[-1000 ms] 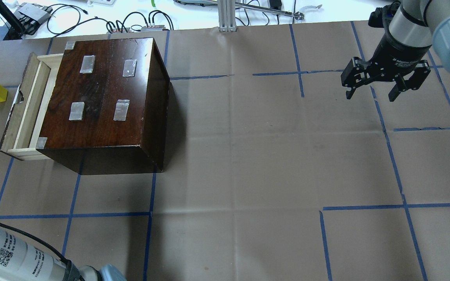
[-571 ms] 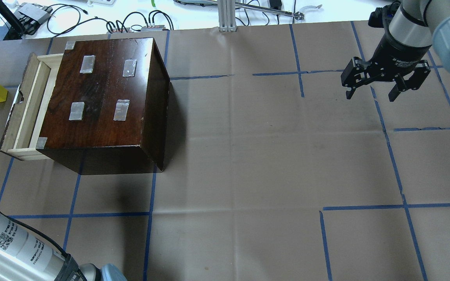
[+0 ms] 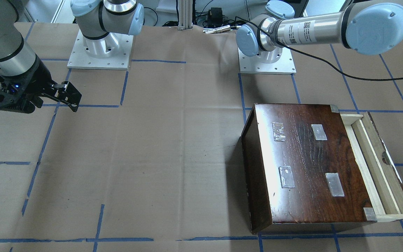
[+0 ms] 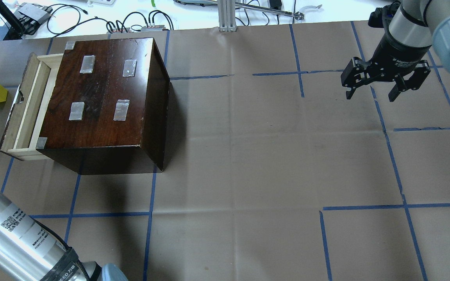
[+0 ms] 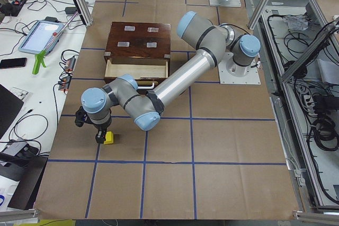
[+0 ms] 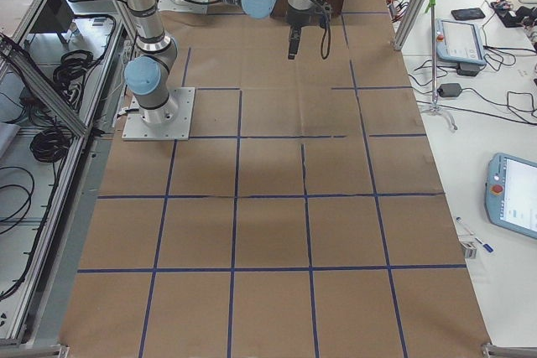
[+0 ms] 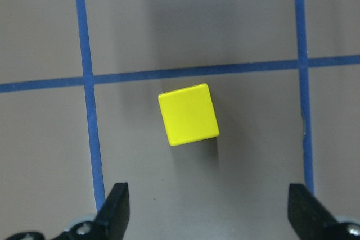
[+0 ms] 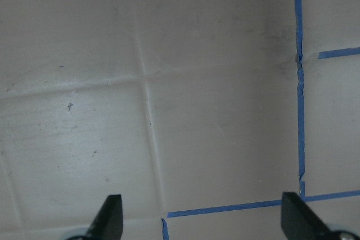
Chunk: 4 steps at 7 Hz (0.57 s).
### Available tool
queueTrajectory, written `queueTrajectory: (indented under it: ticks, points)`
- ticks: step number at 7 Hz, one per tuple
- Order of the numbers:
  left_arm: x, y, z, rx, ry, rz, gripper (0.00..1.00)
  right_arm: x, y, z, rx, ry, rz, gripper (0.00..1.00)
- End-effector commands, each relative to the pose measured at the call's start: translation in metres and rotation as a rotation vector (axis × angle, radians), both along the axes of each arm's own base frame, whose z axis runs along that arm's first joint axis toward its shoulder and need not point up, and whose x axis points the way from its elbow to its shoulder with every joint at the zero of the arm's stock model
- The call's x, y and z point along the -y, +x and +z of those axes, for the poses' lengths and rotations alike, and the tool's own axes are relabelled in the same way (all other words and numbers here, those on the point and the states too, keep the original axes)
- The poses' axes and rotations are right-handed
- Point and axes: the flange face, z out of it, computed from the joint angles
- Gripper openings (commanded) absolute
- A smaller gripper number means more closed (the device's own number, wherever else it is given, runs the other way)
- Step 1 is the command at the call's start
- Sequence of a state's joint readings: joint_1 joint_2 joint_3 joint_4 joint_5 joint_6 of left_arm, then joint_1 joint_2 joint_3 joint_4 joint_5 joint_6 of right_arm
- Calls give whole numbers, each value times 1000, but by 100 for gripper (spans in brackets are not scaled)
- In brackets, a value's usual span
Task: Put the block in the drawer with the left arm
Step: 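Lower the left gripper and grasp the yellow cube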
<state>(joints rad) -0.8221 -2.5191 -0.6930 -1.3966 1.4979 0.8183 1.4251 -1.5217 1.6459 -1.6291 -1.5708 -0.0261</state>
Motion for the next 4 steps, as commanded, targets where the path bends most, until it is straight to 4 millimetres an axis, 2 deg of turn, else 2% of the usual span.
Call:
queueTrajectory:
  ticks: [1,4]
  points:
    - [16,5,-24,-14,0,9,99,0,0,-1,0,2,0,100]
    - [28,3,-77,-52,39,26,99,0,0,0,0,0,0,100]
